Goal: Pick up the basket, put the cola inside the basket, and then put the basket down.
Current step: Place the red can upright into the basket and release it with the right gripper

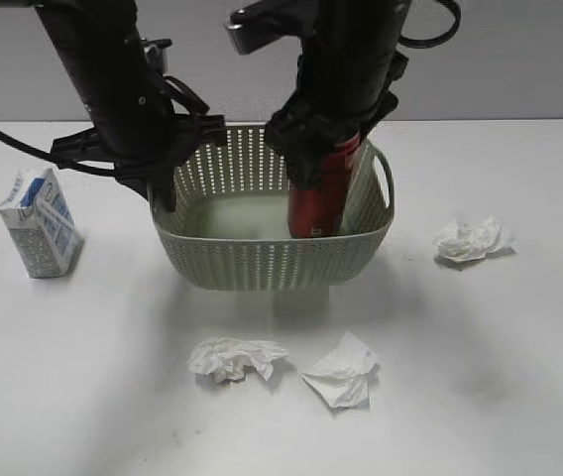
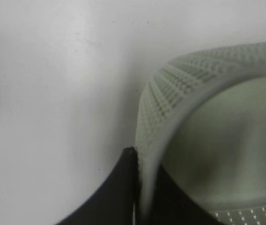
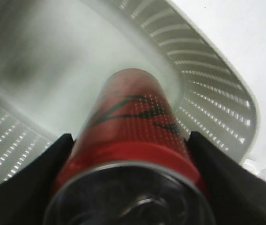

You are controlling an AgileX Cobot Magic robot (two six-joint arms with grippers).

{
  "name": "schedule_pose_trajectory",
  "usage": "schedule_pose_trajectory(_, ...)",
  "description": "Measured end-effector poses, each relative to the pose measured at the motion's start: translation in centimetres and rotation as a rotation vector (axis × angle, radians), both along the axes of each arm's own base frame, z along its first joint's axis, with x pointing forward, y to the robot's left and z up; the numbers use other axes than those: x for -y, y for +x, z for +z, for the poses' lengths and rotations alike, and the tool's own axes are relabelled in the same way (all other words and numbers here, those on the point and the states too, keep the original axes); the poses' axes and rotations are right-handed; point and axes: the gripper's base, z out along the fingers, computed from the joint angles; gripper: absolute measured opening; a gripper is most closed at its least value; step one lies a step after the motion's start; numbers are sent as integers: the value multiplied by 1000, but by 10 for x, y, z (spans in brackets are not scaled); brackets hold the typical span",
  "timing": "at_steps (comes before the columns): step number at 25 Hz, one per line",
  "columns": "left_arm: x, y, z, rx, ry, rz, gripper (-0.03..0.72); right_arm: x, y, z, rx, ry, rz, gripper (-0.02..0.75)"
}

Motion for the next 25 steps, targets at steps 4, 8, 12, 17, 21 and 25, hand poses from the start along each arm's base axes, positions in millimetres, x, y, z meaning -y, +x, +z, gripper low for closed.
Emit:
schedule_pose_trajectory(4, 0, 0, 0, -3, 7, -16, 0, -1, 0, -3, -15, -6, 29, 536)
schedule_pose_trajectory(8, -1, -1, -2, -9, 11, -21, 0, -1, -1, -3, -19, -15, 62, 536)
schedule_pose_trajectory(12, 0, -1, -3, -18, 13, -24, 0, -1, -2, -3, -31, -20, 88, 536)
schedule_pose_trajectory(17, 0, -2, -3, -25, 11, -24, 0, -2, -5, 2, -38, 7, 87, 567)
schedule_pose_trajectory(21, -1, -2, -5, -42, 25, -29, 0, 2, -10, 22, 2, 35, 89, 623)
schedule_pose_trajectory(25, 0, -3, -5, -50, 14, -25, 0, 7, -16, 43, 44, 67, 85, 633)
